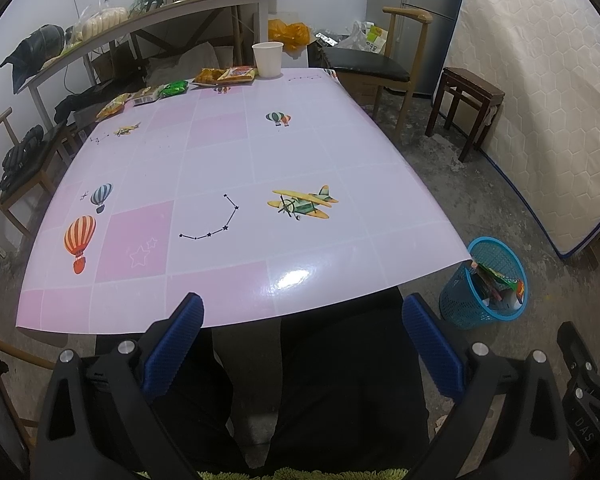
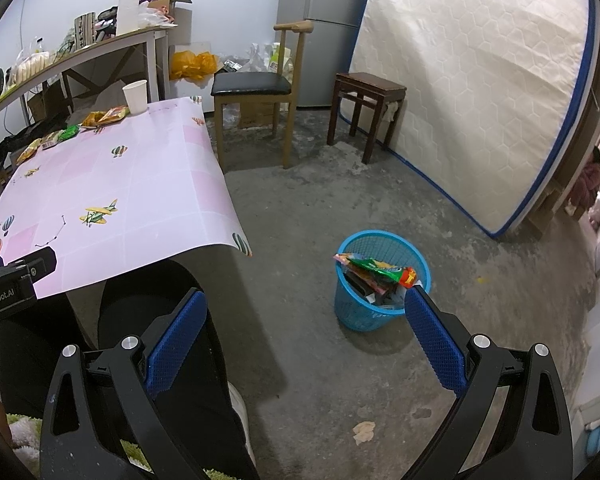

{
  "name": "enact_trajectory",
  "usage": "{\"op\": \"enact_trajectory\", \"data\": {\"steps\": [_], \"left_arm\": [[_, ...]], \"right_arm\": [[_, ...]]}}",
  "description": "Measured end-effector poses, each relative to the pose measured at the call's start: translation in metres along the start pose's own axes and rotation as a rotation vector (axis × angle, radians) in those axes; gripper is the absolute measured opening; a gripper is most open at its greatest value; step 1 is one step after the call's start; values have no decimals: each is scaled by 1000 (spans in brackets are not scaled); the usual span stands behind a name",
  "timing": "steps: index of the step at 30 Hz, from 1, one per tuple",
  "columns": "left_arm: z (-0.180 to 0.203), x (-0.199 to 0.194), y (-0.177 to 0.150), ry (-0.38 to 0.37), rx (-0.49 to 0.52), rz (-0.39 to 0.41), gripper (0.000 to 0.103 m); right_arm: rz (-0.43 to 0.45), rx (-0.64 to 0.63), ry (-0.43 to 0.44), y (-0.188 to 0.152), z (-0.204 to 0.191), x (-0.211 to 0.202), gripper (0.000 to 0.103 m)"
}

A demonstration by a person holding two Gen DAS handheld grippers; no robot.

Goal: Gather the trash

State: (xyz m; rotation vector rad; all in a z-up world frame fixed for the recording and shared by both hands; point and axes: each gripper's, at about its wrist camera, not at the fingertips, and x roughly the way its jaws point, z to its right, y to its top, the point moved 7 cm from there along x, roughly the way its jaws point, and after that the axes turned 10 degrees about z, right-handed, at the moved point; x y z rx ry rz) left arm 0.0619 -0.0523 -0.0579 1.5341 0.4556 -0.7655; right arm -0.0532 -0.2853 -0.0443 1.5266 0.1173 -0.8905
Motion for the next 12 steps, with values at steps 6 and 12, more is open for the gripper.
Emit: {"op": "enact_trajectory", "data": {"steps": [6, 12], "left_arm": [[-1, 0, 1, 4, 0, 7, 97], [0, -2, 3, 1, 4, 14, 97]], "right_arm": [[0, 0, -1, 0, 0, 0, 95], [0, -1, 0, 0, -2, 0, 95]]}}
